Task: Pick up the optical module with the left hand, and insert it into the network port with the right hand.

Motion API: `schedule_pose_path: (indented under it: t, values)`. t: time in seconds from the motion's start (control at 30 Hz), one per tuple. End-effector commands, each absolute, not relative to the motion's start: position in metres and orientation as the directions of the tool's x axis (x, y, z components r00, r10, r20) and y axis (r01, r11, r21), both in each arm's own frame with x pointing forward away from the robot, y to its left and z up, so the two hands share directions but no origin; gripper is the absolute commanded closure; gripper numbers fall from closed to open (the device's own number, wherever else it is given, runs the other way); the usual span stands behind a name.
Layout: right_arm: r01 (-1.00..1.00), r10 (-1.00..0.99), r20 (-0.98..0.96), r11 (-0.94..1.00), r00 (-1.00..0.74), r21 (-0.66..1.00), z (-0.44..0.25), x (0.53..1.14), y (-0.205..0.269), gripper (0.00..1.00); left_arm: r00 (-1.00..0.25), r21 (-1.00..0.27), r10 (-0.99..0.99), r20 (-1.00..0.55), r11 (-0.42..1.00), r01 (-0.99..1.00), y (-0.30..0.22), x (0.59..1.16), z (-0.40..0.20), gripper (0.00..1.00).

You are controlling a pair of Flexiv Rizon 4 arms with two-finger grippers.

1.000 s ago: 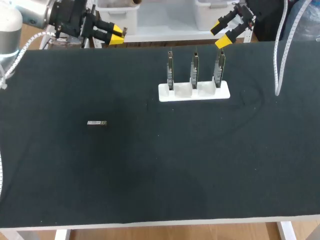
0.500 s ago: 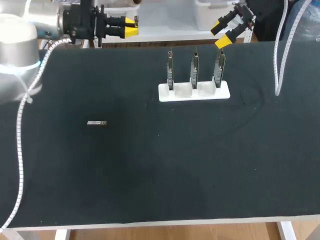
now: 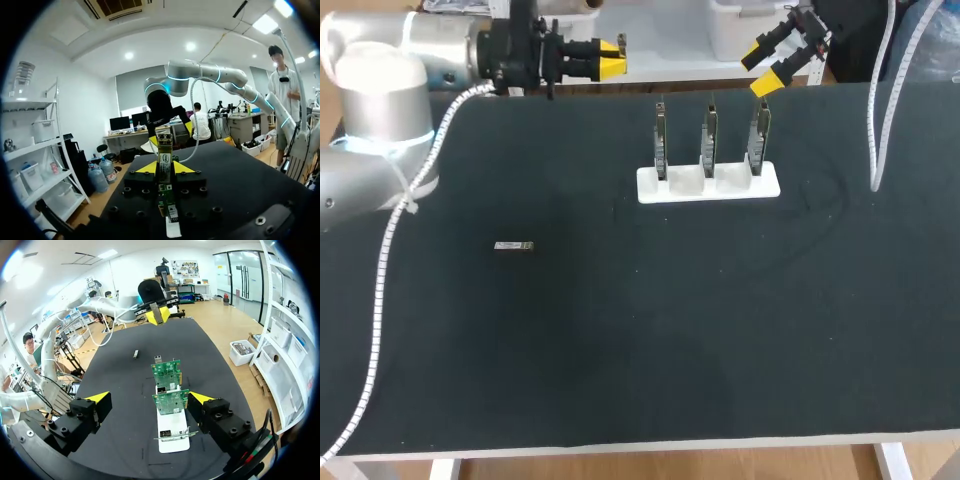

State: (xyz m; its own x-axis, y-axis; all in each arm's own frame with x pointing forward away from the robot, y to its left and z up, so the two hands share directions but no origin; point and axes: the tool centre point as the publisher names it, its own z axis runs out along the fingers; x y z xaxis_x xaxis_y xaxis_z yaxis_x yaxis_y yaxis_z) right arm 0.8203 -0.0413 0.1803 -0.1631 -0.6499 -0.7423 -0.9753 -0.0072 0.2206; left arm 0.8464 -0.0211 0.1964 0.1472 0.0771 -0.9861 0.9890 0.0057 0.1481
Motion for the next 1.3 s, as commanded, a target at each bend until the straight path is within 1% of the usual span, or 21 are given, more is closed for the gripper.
schedule_pose_path:
  t: [0.03,0.13,0.37,0.67,0.97,1.07,1.3]
  values:
    - [-0.934,-0.652,-0.740,-0.139,-0.163,0.329,0.181,0.829,-0.041,0.00,0.094,0.091,0.064,-0.994,-0.048,0.995,-0.026,0.860,0.188,1.00]
    - [-0.934,-0.652,-0.740,-0.139,-0.163,0.329,0.181,0.829,-0.041,0.00,0.053,0.049,0.063,-0.997,-0.067,0.997,-0.029,0.861,0.184,1.00]
    - [-0.934,-0.652,-0.740,-0.139,-0.163,0.329,0.181,0.829,-0.041,0.00,0.028,0.023,0.067,-0.997,-0.083,0.996,-0.035,0.864,0.184,1.00]
    - [-0.934,-0.652,-0.740,-0.139,-0.163,0.329,0.181,0.829,-0.041,0.00,0.103,0.097,0.072,-0.992,-0.078,0.992,-0.050,0.857,0.190,1.00]
    - [-0.934,-0.652,-0.740,-0.139,-0.163,0.329,0.181,0.829,-0.041,0.00,0.110,0.103,0.077,-0.991,-0.088,0.991,-0.065,0.850,0.188,1.00]
    - [-0.934,-0.652,-0.740,-0.139,-0.163,0.329,0.181,0.829,-0.041,0.00,0.144,0.138,0.099,-0.985,-0.070,0.988,-0.063,0.854,0.189,1.00]
    - [-0.934,-0.652,-0.740,-0.139,-0.163,0.329,0.181,0.829,-0.041,0.00,0.144,0.138,0.099,-0.985,-0.070,0.988,-0.063,0.854,0.189,1.00]
